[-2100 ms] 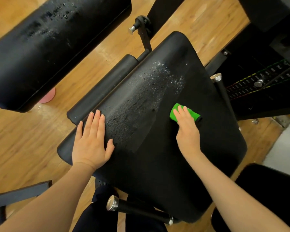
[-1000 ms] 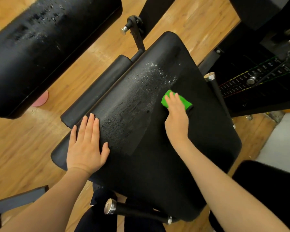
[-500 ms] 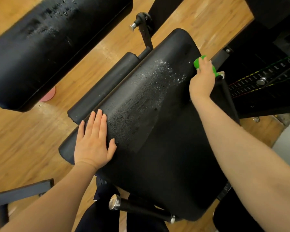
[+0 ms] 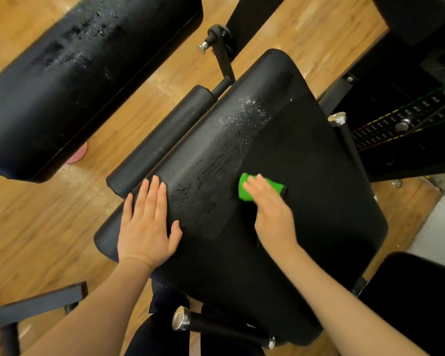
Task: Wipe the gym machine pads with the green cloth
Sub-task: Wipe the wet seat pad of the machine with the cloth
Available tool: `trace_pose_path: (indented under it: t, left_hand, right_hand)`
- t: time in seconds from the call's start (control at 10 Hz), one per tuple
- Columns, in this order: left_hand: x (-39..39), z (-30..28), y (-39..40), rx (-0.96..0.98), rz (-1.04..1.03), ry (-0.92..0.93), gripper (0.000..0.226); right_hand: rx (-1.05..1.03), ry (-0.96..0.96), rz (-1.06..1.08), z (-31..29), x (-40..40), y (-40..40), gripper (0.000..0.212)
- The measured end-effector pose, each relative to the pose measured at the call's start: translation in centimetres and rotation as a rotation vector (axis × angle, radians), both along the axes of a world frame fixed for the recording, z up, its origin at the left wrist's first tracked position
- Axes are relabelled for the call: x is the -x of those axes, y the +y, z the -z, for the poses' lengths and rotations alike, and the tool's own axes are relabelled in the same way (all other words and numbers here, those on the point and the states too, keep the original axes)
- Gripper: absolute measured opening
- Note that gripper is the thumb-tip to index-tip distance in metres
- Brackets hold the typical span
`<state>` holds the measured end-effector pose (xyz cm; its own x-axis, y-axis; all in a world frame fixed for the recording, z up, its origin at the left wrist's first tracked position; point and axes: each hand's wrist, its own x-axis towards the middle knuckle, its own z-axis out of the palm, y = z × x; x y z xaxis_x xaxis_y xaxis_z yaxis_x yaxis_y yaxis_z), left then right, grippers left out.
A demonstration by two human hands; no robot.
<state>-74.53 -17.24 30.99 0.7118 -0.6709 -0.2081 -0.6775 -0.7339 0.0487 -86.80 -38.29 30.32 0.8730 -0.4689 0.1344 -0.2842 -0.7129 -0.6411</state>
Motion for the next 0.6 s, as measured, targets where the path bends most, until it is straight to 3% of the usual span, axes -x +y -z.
trace_pose_path:
  t: [0.1, 0.3, 0.4, 0.6]
  left_hand:
    - [0.0, 0.0, 0.0, 0.008, 0.002, -0.007, 0.074]
    - [-0.1, 0.2, 0.1, 0.014, 0.007, -0.01, 0.074]
    - [0.0, 0.2, 0.0, 0.021, 0.004, -0.006, 0.074]
    - [-0.1, 0.1, 0.0, 0.019, 0.001, 0.002, 0.074]
  right_hand:
    - [0.066, -0.034, 0.135, -1.3, -3.3, -5.9, 0.039]
    - [0.059, 0.183, 0.36, -1.2, -10.7, -14.0, 0.043]
    - [0.098, 0.219, 0.423, 0.1, -11.4, -10.6, 0.048]
    - [0.147, 0.027, 0.125, 1.7, -4.4, 1.4, 0.043]
